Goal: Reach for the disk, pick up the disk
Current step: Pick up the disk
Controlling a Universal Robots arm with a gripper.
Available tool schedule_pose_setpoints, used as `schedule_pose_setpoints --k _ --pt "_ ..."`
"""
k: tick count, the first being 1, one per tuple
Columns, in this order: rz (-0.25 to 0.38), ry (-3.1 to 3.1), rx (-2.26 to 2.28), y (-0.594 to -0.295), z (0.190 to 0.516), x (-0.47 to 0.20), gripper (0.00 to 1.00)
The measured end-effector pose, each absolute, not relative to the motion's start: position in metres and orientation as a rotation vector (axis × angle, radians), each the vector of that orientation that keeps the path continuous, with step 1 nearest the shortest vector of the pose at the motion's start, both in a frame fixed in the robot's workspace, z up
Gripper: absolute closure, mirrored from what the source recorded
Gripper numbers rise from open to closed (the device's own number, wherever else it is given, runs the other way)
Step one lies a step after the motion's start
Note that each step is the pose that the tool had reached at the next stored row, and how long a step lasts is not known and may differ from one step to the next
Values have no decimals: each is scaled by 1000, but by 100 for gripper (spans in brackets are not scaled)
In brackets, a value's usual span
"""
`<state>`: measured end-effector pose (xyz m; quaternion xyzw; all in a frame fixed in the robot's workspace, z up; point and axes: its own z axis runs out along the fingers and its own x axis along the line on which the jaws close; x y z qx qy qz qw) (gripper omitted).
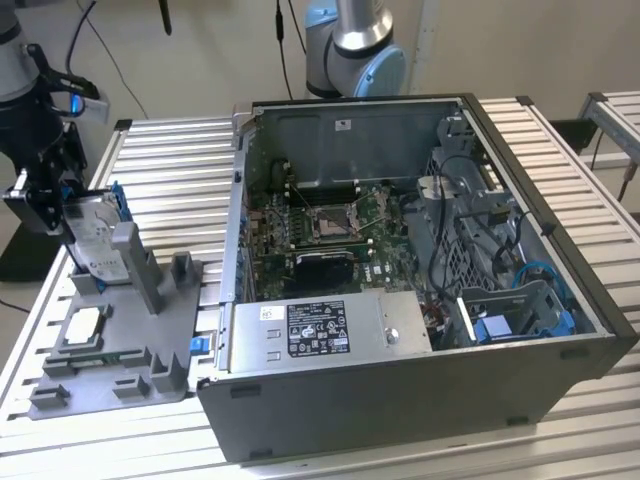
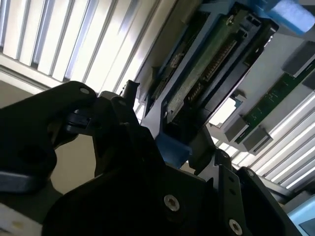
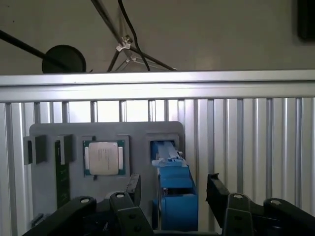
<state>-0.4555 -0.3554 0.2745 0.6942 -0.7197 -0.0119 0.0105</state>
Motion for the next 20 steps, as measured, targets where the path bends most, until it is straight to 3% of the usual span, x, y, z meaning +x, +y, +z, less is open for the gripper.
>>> schedule_pose_setpoints --k 15,16,20 --pt "-38 -2244 2168 -355 257 -455 0" --pt "-38 -2243 2168 -355 257 -455 100" --pt "-36 -2243 2171 -355 259 -455 100"
